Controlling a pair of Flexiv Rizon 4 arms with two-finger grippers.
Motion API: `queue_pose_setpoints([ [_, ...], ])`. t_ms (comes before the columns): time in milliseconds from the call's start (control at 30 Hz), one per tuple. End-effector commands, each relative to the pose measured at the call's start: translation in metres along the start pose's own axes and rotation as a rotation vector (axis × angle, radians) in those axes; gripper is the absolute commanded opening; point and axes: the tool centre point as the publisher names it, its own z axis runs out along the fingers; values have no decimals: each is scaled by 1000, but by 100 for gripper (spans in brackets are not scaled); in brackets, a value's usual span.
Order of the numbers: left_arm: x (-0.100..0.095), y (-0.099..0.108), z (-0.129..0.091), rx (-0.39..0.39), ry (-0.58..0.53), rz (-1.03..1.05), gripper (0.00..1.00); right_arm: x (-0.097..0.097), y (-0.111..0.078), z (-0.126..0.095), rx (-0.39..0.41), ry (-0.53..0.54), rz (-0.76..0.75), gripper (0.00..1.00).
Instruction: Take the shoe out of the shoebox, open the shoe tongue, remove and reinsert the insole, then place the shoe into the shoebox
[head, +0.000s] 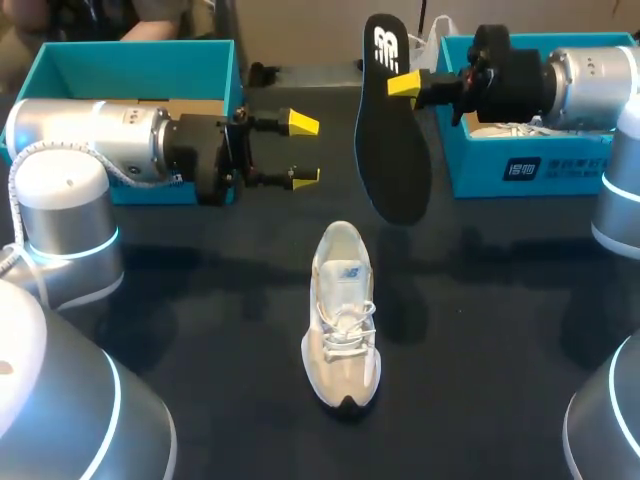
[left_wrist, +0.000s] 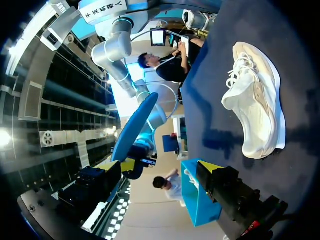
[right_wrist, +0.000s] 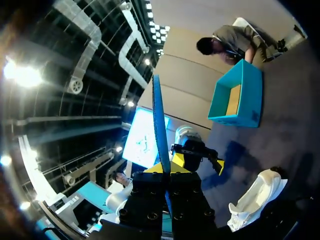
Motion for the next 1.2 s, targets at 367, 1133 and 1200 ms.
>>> queue_pose_setpoints([
  [367, 1, -1, 1, -3, -2, 2, 100, -45, 19, 5, -5, -168, 181, 0],
  [1133, 1, -1, 1, -3, -2, 2, 100, -82, 29, 15, -29, -172, 249, 0],
  [1200, 3, 5, 3, -4, -6, -5, 100, -89, 30, 18, -27, -164, 271, 0],
])
